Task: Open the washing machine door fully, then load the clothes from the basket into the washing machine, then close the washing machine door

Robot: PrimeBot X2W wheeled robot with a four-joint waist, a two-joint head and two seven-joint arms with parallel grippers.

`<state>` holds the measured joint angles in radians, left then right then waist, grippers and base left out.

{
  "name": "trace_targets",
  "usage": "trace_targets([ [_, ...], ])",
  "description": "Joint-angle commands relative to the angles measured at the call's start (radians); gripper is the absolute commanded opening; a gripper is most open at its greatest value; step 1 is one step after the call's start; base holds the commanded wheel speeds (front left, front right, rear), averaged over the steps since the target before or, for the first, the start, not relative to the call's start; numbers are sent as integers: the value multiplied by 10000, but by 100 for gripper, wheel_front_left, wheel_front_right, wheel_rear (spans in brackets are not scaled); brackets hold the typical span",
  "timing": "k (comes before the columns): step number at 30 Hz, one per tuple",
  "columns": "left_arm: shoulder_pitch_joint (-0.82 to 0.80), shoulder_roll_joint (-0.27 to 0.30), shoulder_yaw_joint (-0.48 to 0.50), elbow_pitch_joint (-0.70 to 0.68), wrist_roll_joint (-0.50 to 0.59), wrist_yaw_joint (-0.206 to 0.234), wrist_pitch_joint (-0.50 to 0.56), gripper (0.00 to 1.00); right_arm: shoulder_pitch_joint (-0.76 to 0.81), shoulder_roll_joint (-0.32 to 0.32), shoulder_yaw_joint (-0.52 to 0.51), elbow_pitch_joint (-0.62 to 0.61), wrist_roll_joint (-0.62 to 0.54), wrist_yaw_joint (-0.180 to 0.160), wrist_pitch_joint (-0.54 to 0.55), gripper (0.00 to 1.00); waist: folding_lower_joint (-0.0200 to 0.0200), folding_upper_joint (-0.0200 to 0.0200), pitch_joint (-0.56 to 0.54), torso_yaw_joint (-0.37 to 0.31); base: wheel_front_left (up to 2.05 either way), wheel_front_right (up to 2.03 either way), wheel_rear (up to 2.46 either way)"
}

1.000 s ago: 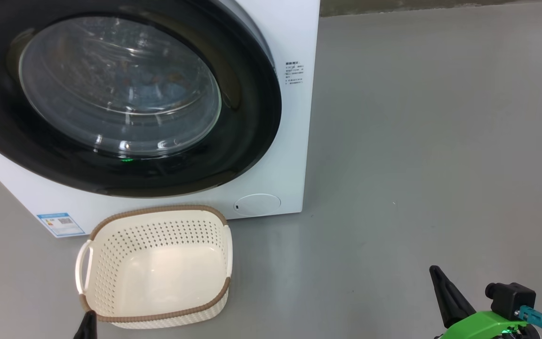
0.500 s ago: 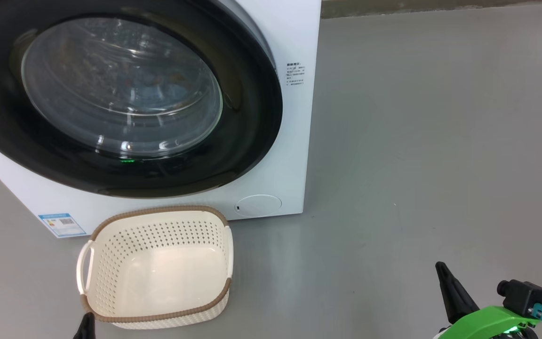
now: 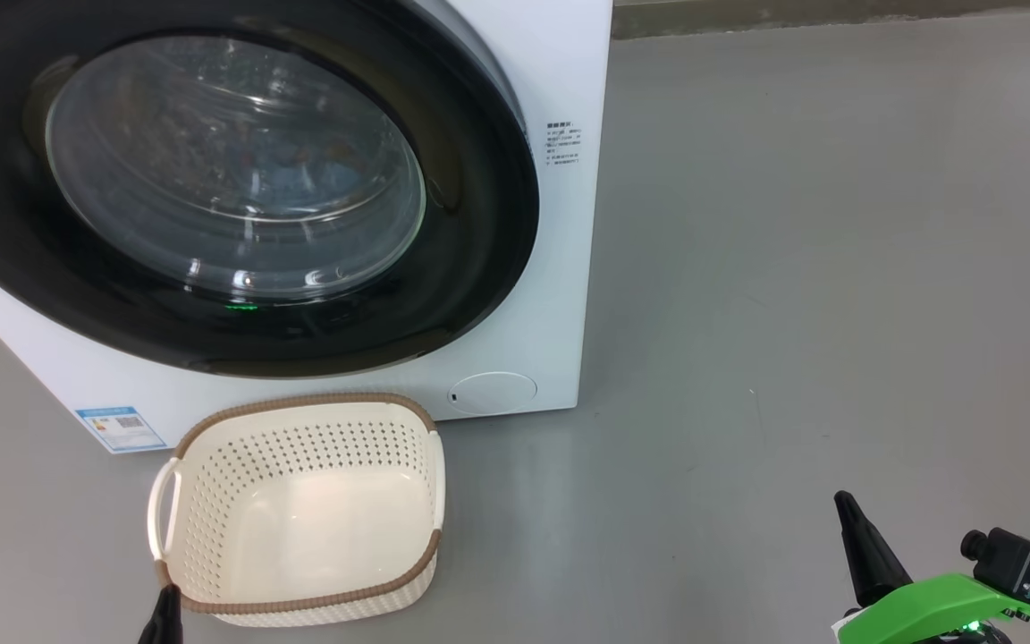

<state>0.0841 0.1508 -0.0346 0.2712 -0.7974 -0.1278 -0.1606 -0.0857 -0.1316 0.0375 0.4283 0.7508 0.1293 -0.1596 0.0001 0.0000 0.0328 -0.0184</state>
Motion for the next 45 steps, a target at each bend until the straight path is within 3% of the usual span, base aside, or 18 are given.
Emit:
trace_targets([
  [1,-402,127,222,-172,-265,-7,70,0,-233,-56,-55,-323,237,4,71,0,-1,0,-4,3,0,0,0],
  [45,-1143,-391,799,-201,-4027,-18,1322,0,-247,358,-757,-1029,4208,9,1343,0,-1,0,-151,90,0,0,0],
])
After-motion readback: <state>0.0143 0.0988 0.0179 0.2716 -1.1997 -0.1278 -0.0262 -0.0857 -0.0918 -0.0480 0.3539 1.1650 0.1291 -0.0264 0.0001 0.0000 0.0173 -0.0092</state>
